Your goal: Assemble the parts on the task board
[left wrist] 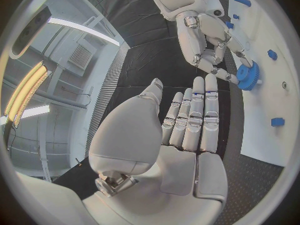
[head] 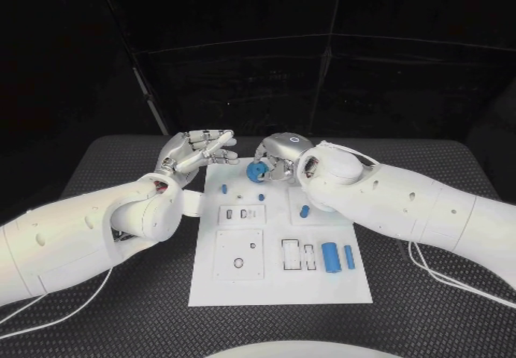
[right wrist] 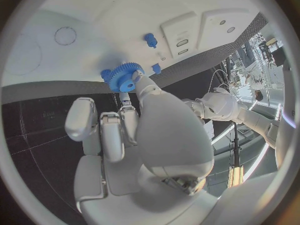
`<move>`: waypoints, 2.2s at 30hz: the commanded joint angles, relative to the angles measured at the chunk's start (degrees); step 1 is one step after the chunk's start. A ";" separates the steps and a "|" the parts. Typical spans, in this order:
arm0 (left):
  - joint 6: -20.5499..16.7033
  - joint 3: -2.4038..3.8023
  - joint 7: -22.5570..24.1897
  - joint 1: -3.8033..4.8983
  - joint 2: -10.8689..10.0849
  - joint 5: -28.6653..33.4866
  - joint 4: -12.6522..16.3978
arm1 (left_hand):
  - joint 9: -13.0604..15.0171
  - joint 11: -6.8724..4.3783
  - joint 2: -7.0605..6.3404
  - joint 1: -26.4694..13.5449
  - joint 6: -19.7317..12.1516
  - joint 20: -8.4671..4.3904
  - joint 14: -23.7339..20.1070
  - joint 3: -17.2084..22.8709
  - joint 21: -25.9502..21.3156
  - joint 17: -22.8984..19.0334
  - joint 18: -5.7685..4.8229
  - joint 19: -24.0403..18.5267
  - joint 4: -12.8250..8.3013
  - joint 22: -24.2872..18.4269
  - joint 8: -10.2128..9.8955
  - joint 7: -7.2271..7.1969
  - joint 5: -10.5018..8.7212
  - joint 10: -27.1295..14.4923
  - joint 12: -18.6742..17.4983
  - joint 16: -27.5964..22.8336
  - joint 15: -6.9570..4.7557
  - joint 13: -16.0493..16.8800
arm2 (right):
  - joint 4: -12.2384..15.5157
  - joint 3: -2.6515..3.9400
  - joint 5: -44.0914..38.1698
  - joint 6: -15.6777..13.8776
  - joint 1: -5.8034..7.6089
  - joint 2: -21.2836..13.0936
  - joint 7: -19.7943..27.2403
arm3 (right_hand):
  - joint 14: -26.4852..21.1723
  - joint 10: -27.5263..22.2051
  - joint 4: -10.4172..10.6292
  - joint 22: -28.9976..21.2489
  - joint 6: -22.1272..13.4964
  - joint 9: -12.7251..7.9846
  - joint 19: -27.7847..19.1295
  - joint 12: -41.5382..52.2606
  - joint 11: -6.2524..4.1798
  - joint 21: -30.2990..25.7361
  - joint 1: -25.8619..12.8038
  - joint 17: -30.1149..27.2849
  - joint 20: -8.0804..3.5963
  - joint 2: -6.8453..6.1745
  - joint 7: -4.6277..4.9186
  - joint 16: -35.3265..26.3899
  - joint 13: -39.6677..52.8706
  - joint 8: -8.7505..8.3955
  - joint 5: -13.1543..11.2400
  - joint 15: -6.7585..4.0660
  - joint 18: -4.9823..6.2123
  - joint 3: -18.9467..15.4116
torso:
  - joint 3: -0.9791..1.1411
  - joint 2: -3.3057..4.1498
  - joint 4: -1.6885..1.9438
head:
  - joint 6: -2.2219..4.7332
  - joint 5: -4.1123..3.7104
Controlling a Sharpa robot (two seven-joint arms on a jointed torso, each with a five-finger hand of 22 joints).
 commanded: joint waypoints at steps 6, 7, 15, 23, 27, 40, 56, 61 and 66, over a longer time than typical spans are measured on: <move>0.60 0.07 0.44 0.10 0.10 -0.25 0.05 | -0.05 0.09 0.11 0.40 0.37 -0.05 -0.15 0.05 0.09 0.08 0.21 0.44 -0.29 -0.05 -0.38 -0.10 0.07 0.19 -0.23 -0.28 0.24 -0.09 | -2.00 -0.17 -2.06 1.52 0.04 1.74 -0.93 | 4.95 -0.16 0.09 -0.05 2.69 0.02 0.18 -0.13 0.30 0.25 -0.87 9.41 -0.13 -0.11 -1.01 0.31 1.81 -0.52 -0.36 -0.25 -0.89 0.59 | 0.08 -0.04 -0.13 | -0.14 0.29; 0.61 0.07 0.44 0.10 0.11 -0.25 0.04 | -0.05 0.09 0.11 0.40 0.37 -0.05 -0.15 0.05 0.08 0.08 0.21 0.44 -0.29 -0.06 -0.38 -0.10 0.07 0.19 -0.23 -0.28 0.24 -0.09 | -2.20 -0.18 -2.18 1.49 0.04 1.88 -1.06 | 4.95 -0.22 0.11 -0.05 2.62 0.00 0.18 -0.22 0.34 0.25 -1.01 9.43 -0.11 -0.18 -0.97 0.32 1.74 -0.64 -0.38 -0.23 -0.89 0.65 | 0.09 -0.04 -0.13 | -0.15 0.31; 0.59 0.07 0.41 0.10 0.13 -0.25 -0.02 | -0.05 0.08 0.14 0.42 0.39 -0.05 -0.15 0.03 0.06 0.11 0.20 0.43 -0.31 -0.07 -0.40 -0.12 0.07 0.21 -0.26 -0.32 0.25 -0.08 | -3.05 -0.22 -2.59 3.24 0.03 2.57 -0.93 | 4.93 -1.01 0.42 -0.28 0.50 -0.32 -0.02 -1.38 1.05 0.10 -2.96 9.35 0.30 -1.75 -0.14 0.28 0.78 -2.61 -0.74 0.33 -0.89 0.35 | 0.09 0.01 -0.23 | -0.32 0.42; 0.58 0.07 0.37 0.11 0.15 -0.25 -0.05 | -0.05 0.08 0.14 0.42 0.39 -0.05 -0.15 0.03 0.06 0.11 0.20 0.43 -0.31 -0.07 -0.40 -0.12 0.07 0.21 -0.26 -0.32 0.25 -0.08 | -3.17 -0.24 -2.37 5.88 0.04 2.79 -0.55 | 5.03 -1.51 1.69 -0.40 -2.88 -0.28 -0.18 -1.92 2.08 -0.02 -6.43 9.90 1.26 -3.63 0.85 0.47 0.40 -5.58 -1.56 1.28 -0.83 -2.59 | 0.10 -0.04 -0.17 | -0.48 0.34; 0.56 0.07 0.36 0.11 0.12 -0.25 -0.05 | -0.05 0.08 0.14 0.42 0.39 -0.05 -0.15 0.03 0.06 0.11 0.20 0.43 -0.31 -0.07 -0.40 -0.12 0.07 0.21 -0.26 -0.32 0.25 -0.08 | -3.20 -0.24 -2.30 5.95 0.04 2.76 -0.88 | 5.10 -1.75 3.04 -0.29 -3.97 -0.29 -0.14 -2.11 2.47 0.03 -7.64 10.28 1.59 -3.82 1.27 0.60 0.27 -6.61 -2.25 1.63 -0.85 -4.20 | 0.11 -0.05 -0.20 | -0.45 0.36; 0.56 0.07 0.27 0.12 0.13 -0.25 -0.11 | -0.05 0.08 0.17 0.44 0.42 -0.04 -0.15 0.00 0.03 0.14 0.20 0.40 -0.34 -0.10 -0.43 -0.12 0.07 0.23 -0.30 -0.37 0.25 -0.08 | -3.70 -0.25 -1.71 6.91 0.04 2.71 -2.38 | 5.31 -1.85 8.95 0.25 -4.80 -0.15 0.07 -1.86 3.06 0.34 -9.95 11.44 2.19 -3.54 1.83 1.01 0.58 -7.69 -0.06 2.21 -0.91 -6.84 | 0.11 -0.04 -0.19 | -0.47 0.23; 0.66 0.08 0.10 0.12 -0.12 -0.25 -0.05 | -0.05 0.08 0.18 0.45 0.42 -0.04 -0.16 -0.02 0.01 0.15 0.20 0.38 -0.35 -0.11 -0.45 -0.12 0.07 0.24 -0.33 -0.39 0.25 -0.08 | -1.12 -0.26 0.68 -0.32 0.03 -0.29 -2.44 | 5.74 -0.12 9.05 2.32 -3.41 0.13 1.24 1.06 2.94 1.41 -17.94 13.48 2.27 0.85 1.59 1.71 3.37 -7.16 11.77 2.19 -1.28 -11.13 | 0.17 -0.02 -0.27 | -0.44 0.25; 0.67 0.08 0.09 0.12 -0.20 -0.25 -0.04 | -0.05 0.08 0.18 0.45 0.42 -0.04 -0.16 -0.02 0.01 0.15 0.20 0.38 -0.35 -0.11 -0.45 -0.12 0.07 0.24 -0.33 -0.39 0.25 -0.08 | 1.80 -0.24 2.63 -6.57 -0.02 -3.08 -0.83 | 5.80 0.54 8.83 2.78 -2.70 0.16 1.57 1.94 2.71 1.67 -16.91 13.78 2.09 1.39 1.35 1.81 4.21 -7.03 13.45 2.01 -1.36 -11.60 | 0.16 -0.07 -0.21 | -0.30 0.07; 0.68 0.07 0.12 0.11 -0.49 -0.25 0.05 | -0.05 0.09 0.22 0.44 0.41 -0.04 -0.16 -0.06 -0.02 0.18 0.20 0.36 -0.37 -0.14 -0.50 -0.10 0.08 0.23 -0.39 -0.44 0.25 -0.08 | 6.85 -0.22 8.22 -10.01 -0.05 -9.78 2.27 | 5.69 0.67 6.96 2.61 -2.07 0.06 1.43 2.13 2.48 1.61 -12.40 13.31 1.86 0.90 1.14 1.66 4.47 -7.17 12.73 1.76 -1.34 -12.19 | 0.14 -0.15 -0.39 | 0.05 -0.06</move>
